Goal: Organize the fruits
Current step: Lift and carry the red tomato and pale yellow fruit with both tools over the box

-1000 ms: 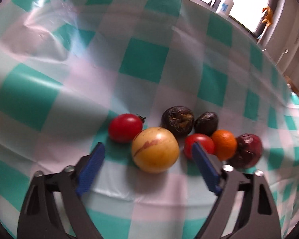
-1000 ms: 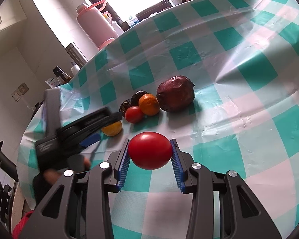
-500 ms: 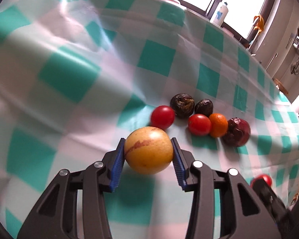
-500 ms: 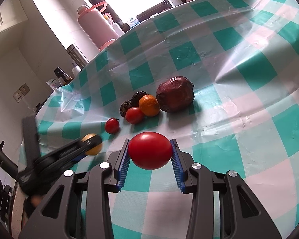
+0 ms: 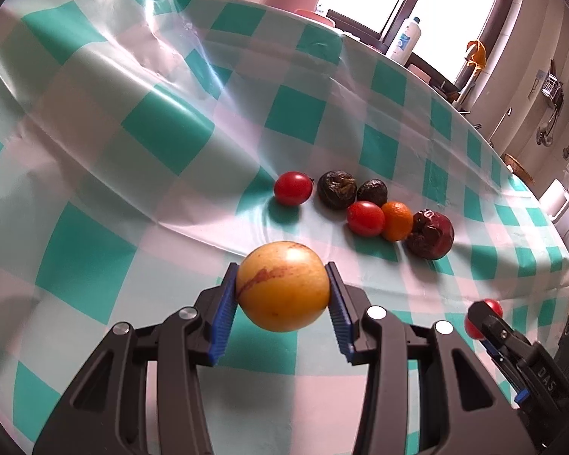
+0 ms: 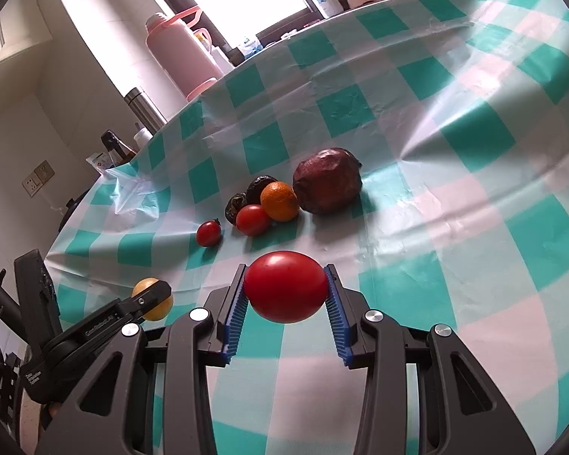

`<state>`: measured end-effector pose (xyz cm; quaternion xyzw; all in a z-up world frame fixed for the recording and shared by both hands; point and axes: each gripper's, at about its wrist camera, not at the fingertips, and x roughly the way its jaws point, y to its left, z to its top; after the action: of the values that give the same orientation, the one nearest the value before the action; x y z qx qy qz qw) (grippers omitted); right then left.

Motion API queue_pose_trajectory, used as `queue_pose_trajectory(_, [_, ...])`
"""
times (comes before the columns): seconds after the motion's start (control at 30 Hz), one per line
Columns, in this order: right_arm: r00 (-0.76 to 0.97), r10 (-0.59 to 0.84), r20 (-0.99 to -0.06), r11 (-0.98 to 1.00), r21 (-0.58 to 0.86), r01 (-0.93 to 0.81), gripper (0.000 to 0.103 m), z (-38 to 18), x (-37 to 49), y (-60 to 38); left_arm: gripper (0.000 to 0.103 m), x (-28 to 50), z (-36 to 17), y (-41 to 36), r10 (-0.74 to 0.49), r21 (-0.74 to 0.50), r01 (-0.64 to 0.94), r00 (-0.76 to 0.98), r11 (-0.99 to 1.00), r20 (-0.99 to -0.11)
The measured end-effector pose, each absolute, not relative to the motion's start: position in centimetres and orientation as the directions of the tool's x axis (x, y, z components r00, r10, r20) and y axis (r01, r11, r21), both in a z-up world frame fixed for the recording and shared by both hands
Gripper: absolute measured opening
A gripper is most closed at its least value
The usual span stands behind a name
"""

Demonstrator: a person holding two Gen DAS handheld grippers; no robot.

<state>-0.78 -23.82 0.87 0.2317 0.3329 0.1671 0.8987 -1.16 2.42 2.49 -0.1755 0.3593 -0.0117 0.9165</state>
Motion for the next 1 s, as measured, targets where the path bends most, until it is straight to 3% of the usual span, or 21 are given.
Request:
queue_pose_trajectory(0.57, [0.715,0.450,-0.536,0.864,0.464,-0.196,0.040,1.6,-9.5,-25.2,0.045,-6.9,3.6,-1.8,-0.175,-0.230,0.042,0.785,0.972,-0.595])
queue_pose_trajectory(1.0, [0.791,0.334,-0.514,0.912,0.389,-0.132,0.040,1.7,-16.6,-31.9,0.045,-12.5,3.8,-11.7,-0.285,-0.107,0.280,0.733,0.954,-0.618])
